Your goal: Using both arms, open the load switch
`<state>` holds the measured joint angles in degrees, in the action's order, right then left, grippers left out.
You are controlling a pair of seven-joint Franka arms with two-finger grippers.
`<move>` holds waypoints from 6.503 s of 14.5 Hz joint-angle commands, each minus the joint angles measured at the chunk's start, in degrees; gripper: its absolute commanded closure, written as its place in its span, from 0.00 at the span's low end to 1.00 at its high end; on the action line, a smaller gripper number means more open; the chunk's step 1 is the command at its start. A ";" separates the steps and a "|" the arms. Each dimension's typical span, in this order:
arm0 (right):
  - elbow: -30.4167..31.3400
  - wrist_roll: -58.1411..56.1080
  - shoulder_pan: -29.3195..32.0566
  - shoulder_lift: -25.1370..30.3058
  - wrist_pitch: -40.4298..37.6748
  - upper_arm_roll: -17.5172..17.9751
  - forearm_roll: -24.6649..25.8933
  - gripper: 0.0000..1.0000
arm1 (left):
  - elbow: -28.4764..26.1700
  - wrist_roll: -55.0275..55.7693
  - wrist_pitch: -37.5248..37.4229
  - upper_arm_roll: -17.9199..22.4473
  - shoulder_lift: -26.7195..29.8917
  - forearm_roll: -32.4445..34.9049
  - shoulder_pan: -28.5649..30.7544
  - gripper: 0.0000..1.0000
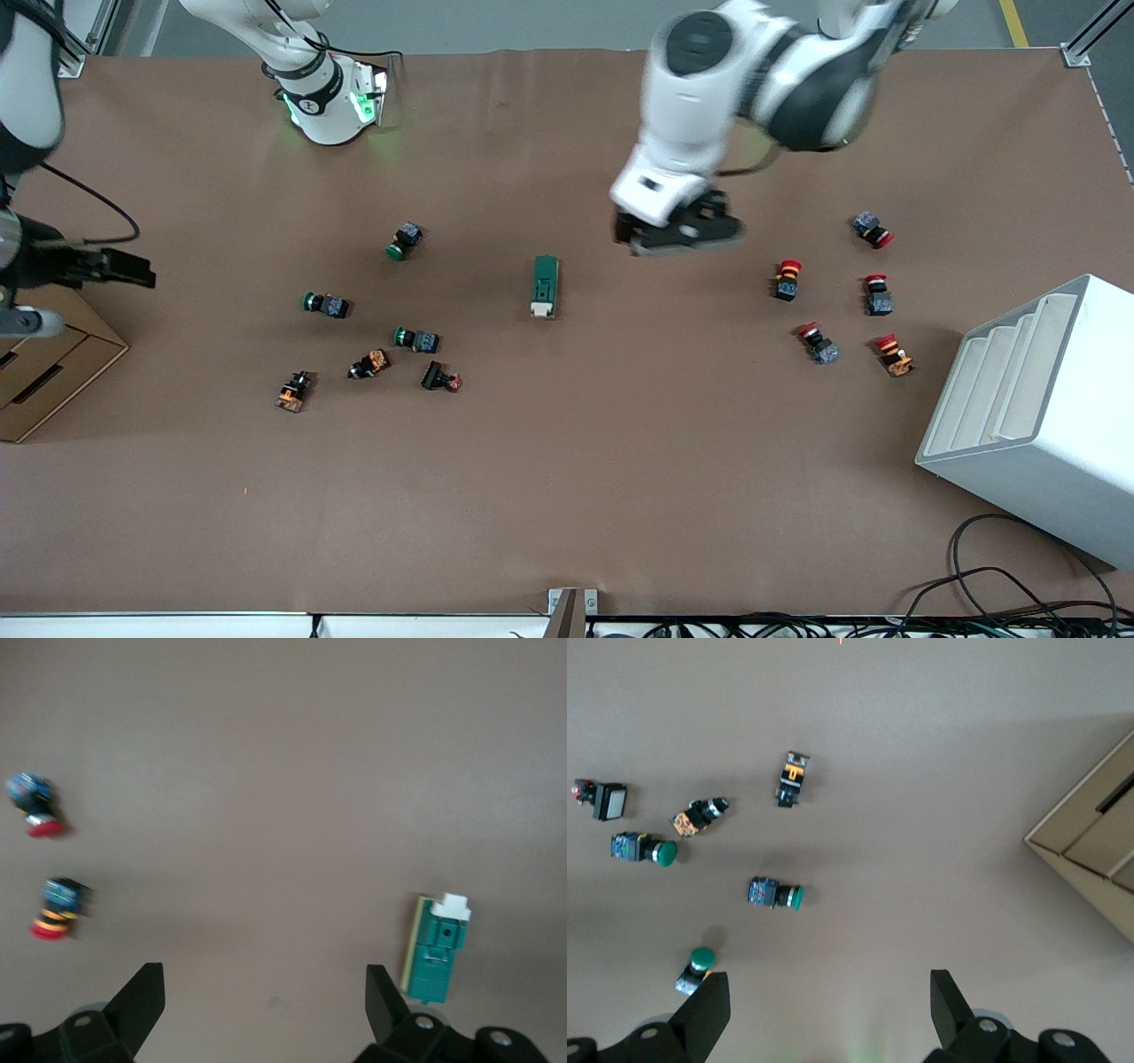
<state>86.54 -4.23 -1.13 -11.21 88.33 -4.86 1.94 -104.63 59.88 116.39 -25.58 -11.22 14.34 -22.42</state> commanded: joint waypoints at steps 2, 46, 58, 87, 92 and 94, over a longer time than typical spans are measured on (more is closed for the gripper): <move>0.56 13.66 -4.74 -0.04 0.53 0.47 0.88 0.00 | -1.90 22.13 6.65 0.44 -7.12 15.76 -10.78 0.00; -14.12 118.05 -42.20 -38.89 10.03 1.70 -17.58 0.00 | -5.50 93.75 -3.19 0.88 -36.77 95.18 -28.12 0.01; -14.38 118.58 -42.03 -37.48 4.04 3.54 -18.72 0.00 | -5.24 94.01 -3.19 0.88 -36.68 95.26 -28.03 0.01; -12.80 110.26 -39.05 -35.56 1.59 5.30 -20.40 0.00 | -4.71 94.36 -3.19 0.88 -36.59 95.35 -27.86 0.01; -14.64 91.74 -33.33 -32.40 2.02 3.03 -16.64 0.00 | -3.05 94.10 -3.19 0.62 -36.06 94.39 -27.68 0.01; -14.04 82.15 -31.23 -29.41 2.63 2.76 -11.10 0.00 | -0.95 93.58 -2.92 0.27 -35.45 89.49 -27.68 0.01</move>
<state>70.76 85.69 -34.16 -44.51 90.73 -2.22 -13.06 -108.12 153.42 113.09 -25.11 -46.95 107.34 -49.95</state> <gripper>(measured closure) 0.000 0.013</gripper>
